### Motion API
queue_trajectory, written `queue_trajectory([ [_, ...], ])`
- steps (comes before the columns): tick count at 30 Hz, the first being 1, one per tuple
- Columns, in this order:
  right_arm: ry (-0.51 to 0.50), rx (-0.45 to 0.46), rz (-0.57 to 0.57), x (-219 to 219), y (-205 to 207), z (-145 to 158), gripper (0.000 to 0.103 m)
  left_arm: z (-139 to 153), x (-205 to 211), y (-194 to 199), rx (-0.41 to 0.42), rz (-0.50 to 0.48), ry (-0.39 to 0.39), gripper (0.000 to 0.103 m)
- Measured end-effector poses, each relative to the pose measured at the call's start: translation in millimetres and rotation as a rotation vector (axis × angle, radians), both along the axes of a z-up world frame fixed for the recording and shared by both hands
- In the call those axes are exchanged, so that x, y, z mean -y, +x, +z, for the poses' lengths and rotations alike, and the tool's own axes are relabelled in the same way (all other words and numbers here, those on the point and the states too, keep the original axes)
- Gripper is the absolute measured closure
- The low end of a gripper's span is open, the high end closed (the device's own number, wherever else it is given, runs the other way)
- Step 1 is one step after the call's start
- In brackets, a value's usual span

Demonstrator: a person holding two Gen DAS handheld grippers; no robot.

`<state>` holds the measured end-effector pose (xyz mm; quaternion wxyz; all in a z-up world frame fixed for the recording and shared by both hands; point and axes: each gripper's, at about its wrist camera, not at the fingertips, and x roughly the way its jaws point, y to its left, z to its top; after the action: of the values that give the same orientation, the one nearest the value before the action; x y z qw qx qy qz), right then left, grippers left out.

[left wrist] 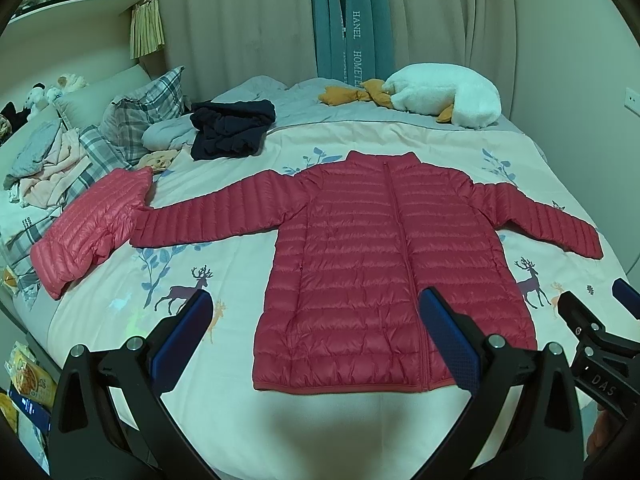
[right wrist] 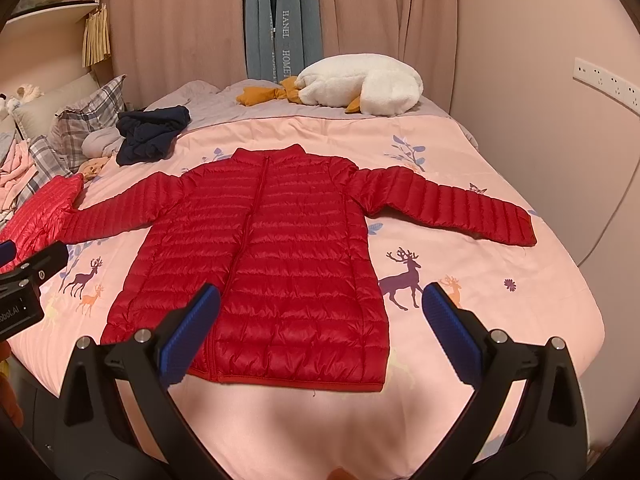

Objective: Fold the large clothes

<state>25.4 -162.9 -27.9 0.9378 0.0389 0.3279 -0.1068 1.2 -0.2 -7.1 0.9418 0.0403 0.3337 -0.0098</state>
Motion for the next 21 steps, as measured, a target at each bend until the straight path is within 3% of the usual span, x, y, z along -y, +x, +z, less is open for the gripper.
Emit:
queue_trajectory([
  [21, 0.001, -0.003, 0.001, 1.0, -0.3, 0.5, 0.002, -8.8, -2.1, -1.0, -0.009, -0.008, 0.004, 0.001],
])
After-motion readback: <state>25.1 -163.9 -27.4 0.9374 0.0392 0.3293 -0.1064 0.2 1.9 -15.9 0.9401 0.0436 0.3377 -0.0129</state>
